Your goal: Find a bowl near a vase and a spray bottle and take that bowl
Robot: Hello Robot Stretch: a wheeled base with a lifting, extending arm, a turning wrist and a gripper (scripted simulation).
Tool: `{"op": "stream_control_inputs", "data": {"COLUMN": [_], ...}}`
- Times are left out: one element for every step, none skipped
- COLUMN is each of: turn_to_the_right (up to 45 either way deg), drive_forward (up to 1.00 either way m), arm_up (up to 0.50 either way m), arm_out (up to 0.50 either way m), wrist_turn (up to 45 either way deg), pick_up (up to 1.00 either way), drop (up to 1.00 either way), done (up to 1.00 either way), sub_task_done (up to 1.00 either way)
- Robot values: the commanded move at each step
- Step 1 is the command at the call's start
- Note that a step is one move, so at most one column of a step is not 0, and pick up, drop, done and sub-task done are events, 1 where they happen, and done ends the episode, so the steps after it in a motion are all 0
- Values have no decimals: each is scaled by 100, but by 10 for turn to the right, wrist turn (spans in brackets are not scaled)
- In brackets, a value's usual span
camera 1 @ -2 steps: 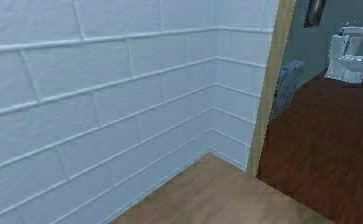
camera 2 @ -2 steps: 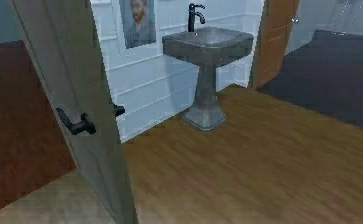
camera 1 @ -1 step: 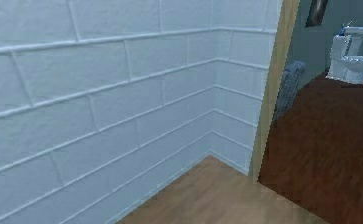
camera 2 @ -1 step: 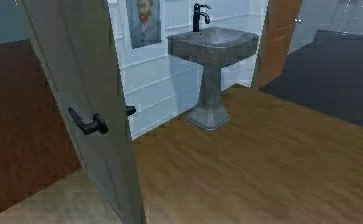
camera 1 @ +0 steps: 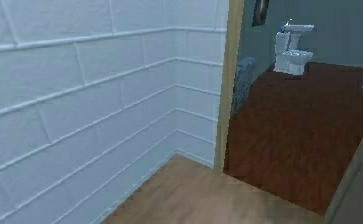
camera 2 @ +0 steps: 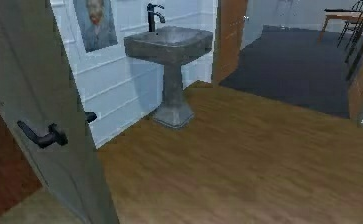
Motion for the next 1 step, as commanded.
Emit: {"op": "stream_control_inputs", "data": {"turn_to_the_right": [0], "drive_forward": [20], "arm_up": [0], "arm_out": [0], "wrist_turn": [0], "pick_up": [0], "drop": [0], "done": [0], "sub_task_done": [0]}}
